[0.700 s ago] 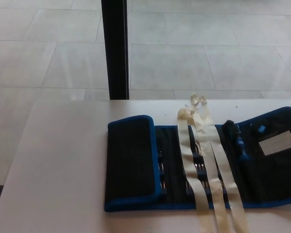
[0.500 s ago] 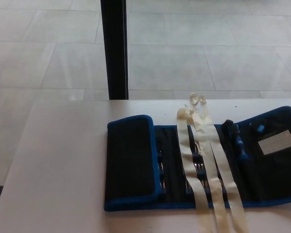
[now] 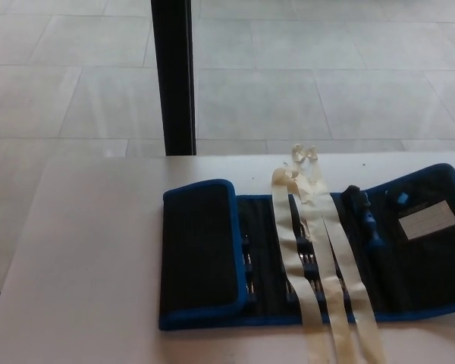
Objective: The robot uses its right hand to lift an edge of the toolkit kept in middle of the desk and make one fold in it
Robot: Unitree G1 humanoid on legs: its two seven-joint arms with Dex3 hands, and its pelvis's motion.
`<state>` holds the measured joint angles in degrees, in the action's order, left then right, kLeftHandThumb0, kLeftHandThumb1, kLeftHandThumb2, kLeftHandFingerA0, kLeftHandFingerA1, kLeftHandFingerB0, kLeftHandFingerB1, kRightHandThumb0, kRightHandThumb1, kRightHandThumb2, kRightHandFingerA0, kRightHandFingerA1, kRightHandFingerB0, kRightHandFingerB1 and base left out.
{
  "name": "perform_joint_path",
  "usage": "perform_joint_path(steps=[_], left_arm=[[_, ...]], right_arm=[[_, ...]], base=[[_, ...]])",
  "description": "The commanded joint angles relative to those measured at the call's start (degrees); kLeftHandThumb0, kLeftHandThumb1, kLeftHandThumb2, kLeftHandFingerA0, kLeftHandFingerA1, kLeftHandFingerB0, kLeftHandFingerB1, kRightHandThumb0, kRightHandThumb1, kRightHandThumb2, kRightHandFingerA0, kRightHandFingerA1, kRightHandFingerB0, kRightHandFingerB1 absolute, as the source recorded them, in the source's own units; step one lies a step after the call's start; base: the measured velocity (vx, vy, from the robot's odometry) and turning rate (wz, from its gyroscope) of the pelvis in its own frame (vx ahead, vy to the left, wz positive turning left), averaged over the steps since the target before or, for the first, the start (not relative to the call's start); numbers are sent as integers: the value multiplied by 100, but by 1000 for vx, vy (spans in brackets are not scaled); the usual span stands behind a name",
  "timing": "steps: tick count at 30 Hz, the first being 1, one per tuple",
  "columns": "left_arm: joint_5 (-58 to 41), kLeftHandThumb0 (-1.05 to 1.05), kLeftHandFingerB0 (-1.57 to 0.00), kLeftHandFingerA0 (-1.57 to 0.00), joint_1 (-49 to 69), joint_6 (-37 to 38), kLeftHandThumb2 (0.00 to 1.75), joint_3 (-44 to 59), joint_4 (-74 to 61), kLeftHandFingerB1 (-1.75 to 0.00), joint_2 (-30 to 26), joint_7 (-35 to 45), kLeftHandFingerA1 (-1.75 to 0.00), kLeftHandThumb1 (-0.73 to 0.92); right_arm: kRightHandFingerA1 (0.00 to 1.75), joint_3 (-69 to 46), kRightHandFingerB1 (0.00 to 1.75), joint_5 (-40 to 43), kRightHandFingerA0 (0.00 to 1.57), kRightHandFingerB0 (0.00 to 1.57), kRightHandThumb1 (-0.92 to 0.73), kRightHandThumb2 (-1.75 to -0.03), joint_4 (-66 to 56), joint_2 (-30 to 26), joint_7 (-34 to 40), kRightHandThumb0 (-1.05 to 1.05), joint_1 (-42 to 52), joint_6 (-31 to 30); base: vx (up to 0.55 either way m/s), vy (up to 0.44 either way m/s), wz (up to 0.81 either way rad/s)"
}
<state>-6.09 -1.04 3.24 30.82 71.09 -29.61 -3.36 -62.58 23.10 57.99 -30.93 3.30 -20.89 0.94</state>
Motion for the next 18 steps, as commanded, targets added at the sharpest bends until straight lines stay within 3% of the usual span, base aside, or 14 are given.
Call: perform_joint_path(steps=[1,3,6,8,11,12,18], left_arm=[[-311,-58,-55,-69,-21,61,63,195,109,-56,-211,-102,-68,79],[-297,-58,-55,-69,-7,57,63,191,120,-55,-214,-90,-67,79],[-253,-58,-54,-68,13,80,63,158,120,-54,-213,-88,-67,79],[-244,-59,-53,-72,-26,57,63,154,127,-53,-200,-155,-67,79],[-266,-59,-56,-73,-81,11,63,176,163,-55,-215,-193,-70,78],[-265,-58,-57,-70,-76,20,63,173,161,-56,-216,-170,-70,79],[-235,-59,-60,-72,-18,73,63,131,133,-57,-206,-169,-69,79]], right_arm=[[67,131,55,680,71,46,-80,-64,-1570,34,246,-81,-424,-359],[64,436,55,757,79,52,-76,-63,-2206,346,-243,-82,-254,-500],[58,763,52,885,77,58,-73,-62,-2851,617,-644,-83,50,-767],[46,1079,43,1067,68,56,-72,-62,-3330,832,-999,-78,233,-1110],[44,1702,40,879,61,47,-76,-63,-4101,1144,-773,-74,538,-1550],[44,1887,41,752,61,47,-82,-65,-4253,1220,-698,-72,623,-1607],[43,2744,40,397,60,46,-82,-65,-4751,1472,-556,-72,1110,-1957]], base=[[0,0,0],[0,0,7],[0,0,6],[0,0,0],[0,0,0],[0,0,0],[0,0,0]])
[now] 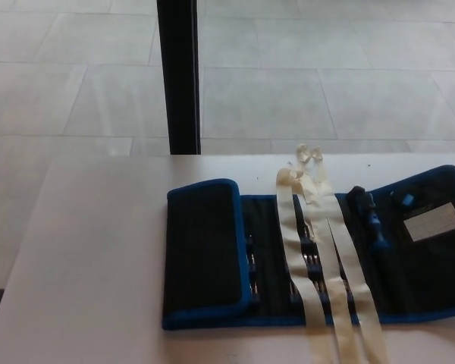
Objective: The robot uses its right hand to lift an edge of the toolkit kept in middle of the desk and make one fold in it
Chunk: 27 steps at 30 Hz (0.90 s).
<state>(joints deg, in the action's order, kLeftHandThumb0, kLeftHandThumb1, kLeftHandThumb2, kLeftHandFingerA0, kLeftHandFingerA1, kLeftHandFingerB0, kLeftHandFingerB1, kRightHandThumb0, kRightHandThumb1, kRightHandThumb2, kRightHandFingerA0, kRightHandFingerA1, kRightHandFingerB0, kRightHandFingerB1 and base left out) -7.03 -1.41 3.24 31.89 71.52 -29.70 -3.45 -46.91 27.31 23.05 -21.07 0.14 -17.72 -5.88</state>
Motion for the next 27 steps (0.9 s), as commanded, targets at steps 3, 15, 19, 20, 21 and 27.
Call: perform_joint_path(steps=[3,15,19,20,21,27], left_arm=[[-157,-58,-56,-70,9,58,63,40,118,-55,-208,-131,-68,79],[-207,-58,-56,-71,-41,44,63,95,153,-55,-214,-214,-70,78],[-158,-58,-58,-70,1,83,63,8,135,-57,-238,-185,-68,80],[-186,-59,-58,-70,-8,80,63,26,159,-55,-237,-167,-67,79],[-184,-59,-58,-71,-21,64,63,14,170,-54,-232,-186,-66,79],[-167,-59,-60,-71,-3,68,63,-52,163,-57,-265,-120,-68,79]], right_arm=[[41,1478,39,-29,58,46,-83,-65,-1212,410,-269,-72,924,-1691],[46,2144,40,-224,60,42,-84,-65,-641,108,-356,-70,876,-1868],[60,2406,53,-330,50,34,-69,-103,-557,-22,-534,-68,986,-1991],[48,2476,42,-375,56,40,-87,-66,-470,-34,-584,-68,1004,-1970],[48,2538,41,-440,58,41,-87,-66,-396,-53,-568,-68,1032,-1971],[49,2736,43,-574,56,42,-88,-67,-76,-70,-647,-68,999,-1876]], base=[[0,0,0],[0,0,0],[0,0,0],[0,0,0],[0,0,0],[0,0,0]])
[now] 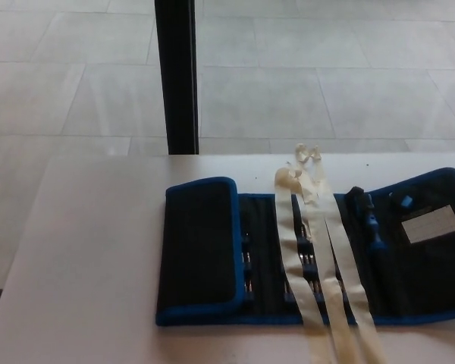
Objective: The robot uses its right hand to lift an edge of the toolkit kept in middle of the desk and make one fold in it
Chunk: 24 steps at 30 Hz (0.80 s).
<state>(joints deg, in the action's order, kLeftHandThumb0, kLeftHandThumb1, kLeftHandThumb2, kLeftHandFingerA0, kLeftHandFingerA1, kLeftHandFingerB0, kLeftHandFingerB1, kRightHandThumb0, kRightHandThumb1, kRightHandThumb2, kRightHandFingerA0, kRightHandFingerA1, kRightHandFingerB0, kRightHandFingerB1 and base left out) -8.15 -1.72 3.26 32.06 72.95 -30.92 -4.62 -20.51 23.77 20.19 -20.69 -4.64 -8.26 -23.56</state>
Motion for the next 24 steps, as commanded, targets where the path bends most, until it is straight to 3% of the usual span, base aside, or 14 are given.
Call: perform_joint_path(steps=[1,10,19,20,21,24], left_arm=[[-47,-59,-57,-68,36,81,64,-95,20,-56,-150,43,-68,80],[-44,-60,-57,-69,54,66,63,-192,60,-55,-167,-7,-64,79],[-35,-60,-55,-69,96,114,64,-298,21,-55,-159,-7,-65,80],[-10,-61,-55,-69,96,97,64,-335,10,-54,-170,3,-67,80],[-25,-60,-54,-69,87,93,64,-330,31,-54,-173,9,-65,81],[-97,-60,-52,-66,93,122,64,-289,46,-53,-146,30,-65,80]], right_arm=[[49,98,43,-221,56,41,-87,-67,237,-96,-183,-69,53,-94],[48,368,44,-278,58,49,-85,-66,-116,-59,-337,-68,134,-300],[46,418,42,-126,54,44,-85,-65,-145,86,-331,-68,-146,-701],[60,435,55,-153,48,38,-67,-103,-67,131,-264,-68,-272,-741],[48,403,42,-130,56,44,-85,-65,-23,171,-225,-69,-345,-775],[47,287,41,-116,56,44,-84,-65,248,240,-102,-71,-584,-859]], base=[[0,0,0],[0,0,0],[0,0,0],[0,0,0],[0,0,0],[0,0,0]])
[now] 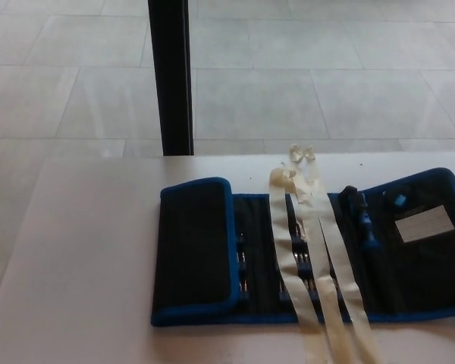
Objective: The robot uses its right hand to lift an edge of the toolkit kept in middle of the desk and make one fold in it
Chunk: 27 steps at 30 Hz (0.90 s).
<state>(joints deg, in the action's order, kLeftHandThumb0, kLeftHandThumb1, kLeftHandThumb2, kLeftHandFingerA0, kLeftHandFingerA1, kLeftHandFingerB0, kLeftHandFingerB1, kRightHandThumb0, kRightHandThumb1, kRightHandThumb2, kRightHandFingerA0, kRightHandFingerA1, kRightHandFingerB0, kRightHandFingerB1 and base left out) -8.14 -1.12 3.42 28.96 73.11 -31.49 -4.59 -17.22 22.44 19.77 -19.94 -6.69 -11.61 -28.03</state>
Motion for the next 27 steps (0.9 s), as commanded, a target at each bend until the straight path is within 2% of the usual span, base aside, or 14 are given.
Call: perform_joint_path(steps=[1,2,6,12,14,17,21,22,27], left_arm=[[-90,-59,-53,-67,40,103,64,11,26,-53,-83,15,-65,80],[-76,-61,-53,-68,57,95,64,-6,29,-54,-81,15,-66,80],[-79,-59,-54,-69,88,93,64,-14,1,-55,-64,-5,-66,81],[-88,-61,-56,-69,87,96,64,-8,21,-55,-81,8,-66,80],[-103,-61,-56,-69,85,62,64,5,59,-55,-75,15,-67,80],[-139,-60,-54,-68,123,76,64,33,31,-55,-68,48,-69,80],[-155,-61,-57,-71,140,87,63,72,20,-57,-76,14,-68,80],[-127,-61,-53,-69,158,92,64,41,-1,-57,-82,31,-69,82],[-159,-61,-56,-71,98,63,64,71,12,-55,-119,-5,-69,80]], right_arm=[[60,-77,53,31,48,36,-66,-103,345,180,109,-69,-286,-416],[50,-232,42,147,55,43,-84,-65,475,296,244,-69,-449,-503],[52,-339,41,148,55,41,-85,-65,578,398,232,-69,-623,-596],[52,-626,45,335,58,47,-84,-64,134,869,562,-66,-804,-748],[50,-764,46,395,64,55,-83,-64,-119,1118,865,-65,-918,-758],[50,-855,46,427,63,54,-84,-65,-308,1254,886,-64,-885,-764],[46,-1058,44,665,61,52,-84,-65,-1052,1684,1223,-62,-1015,-912],[47,-915,43,606,65,50,-85,-65,-1388,1715,1151,-62,-907,-937],[47,-201,45,123,72,58,-82,-65,-2356,1699,963,-67,-428,-751]], base=[[0,0,0],[0,0,0],[0,0,0],[0,0,0],[0,0,0],[0,0,0],[0,0,0],[0,0,0],[0,0,5]])
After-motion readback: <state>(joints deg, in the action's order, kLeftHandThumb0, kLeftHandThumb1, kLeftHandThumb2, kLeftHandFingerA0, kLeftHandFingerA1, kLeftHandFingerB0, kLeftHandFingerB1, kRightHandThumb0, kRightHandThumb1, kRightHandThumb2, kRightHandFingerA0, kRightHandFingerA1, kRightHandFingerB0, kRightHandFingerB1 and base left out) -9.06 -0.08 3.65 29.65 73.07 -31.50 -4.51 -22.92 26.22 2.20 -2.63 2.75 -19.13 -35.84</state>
